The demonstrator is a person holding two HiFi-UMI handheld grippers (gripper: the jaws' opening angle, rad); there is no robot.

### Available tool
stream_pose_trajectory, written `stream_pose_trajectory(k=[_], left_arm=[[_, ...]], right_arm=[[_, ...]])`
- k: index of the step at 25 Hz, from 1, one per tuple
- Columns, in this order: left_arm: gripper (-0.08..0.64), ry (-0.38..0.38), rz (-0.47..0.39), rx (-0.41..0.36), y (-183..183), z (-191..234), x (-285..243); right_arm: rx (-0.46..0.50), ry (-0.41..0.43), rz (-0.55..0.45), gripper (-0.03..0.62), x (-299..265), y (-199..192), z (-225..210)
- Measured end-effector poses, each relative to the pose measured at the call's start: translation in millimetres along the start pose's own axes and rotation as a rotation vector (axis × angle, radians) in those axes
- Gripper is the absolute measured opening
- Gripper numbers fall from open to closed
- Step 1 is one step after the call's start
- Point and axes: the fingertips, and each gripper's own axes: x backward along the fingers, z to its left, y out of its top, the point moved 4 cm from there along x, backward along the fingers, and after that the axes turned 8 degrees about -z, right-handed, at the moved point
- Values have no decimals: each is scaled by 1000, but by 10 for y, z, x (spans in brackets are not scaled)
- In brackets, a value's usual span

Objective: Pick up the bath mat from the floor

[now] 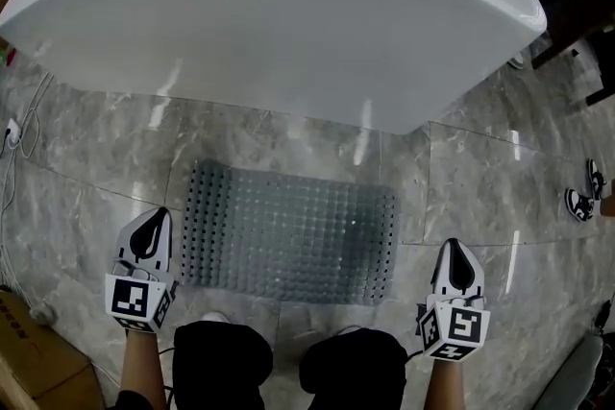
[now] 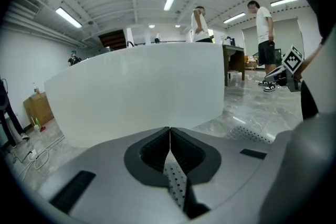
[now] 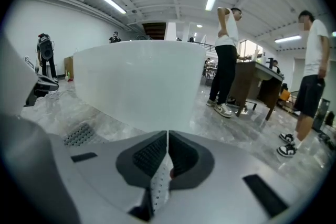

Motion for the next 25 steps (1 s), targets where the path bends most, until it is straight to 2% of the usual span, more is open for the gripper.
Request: stream_pose_trajectory(k=[4, 8, 13, 17, 18, 20, 23, 25], left_arm=[[8, 1, 25, -2, -355, 27, -21], [8, -1, 49, 6, -659, 73, -66], [9, -23, 88, 3, -982, 56, -148], [9, -57, 136, 27, -1263, 26, -226], [9, -60, 149, 40, -1334, 23, -247], [9, -56, 171, 63, -1475, 34, -290], [27, -67, 228, 86, -1759, 41, -355], [150, -89, 296, 96, -2006, 11, -372]], right_arm=[[3, 15, 13, 23, -138, -330, 77], [-40, 7, 5, 23, -254, -537, 61], [-16, 13, 31, 23, -334, -829, 63], [-46, 63, 104, 26, -387, -1189, 126], [-52, 85, 130, 36, -413, -1298, 152], [-75, 123, 183, 126, -471, -1518, 207], [-104, 156, 267, 178, -567, -1870, 270], [-109, 184, 341, 203, -620, -2129, 298]])
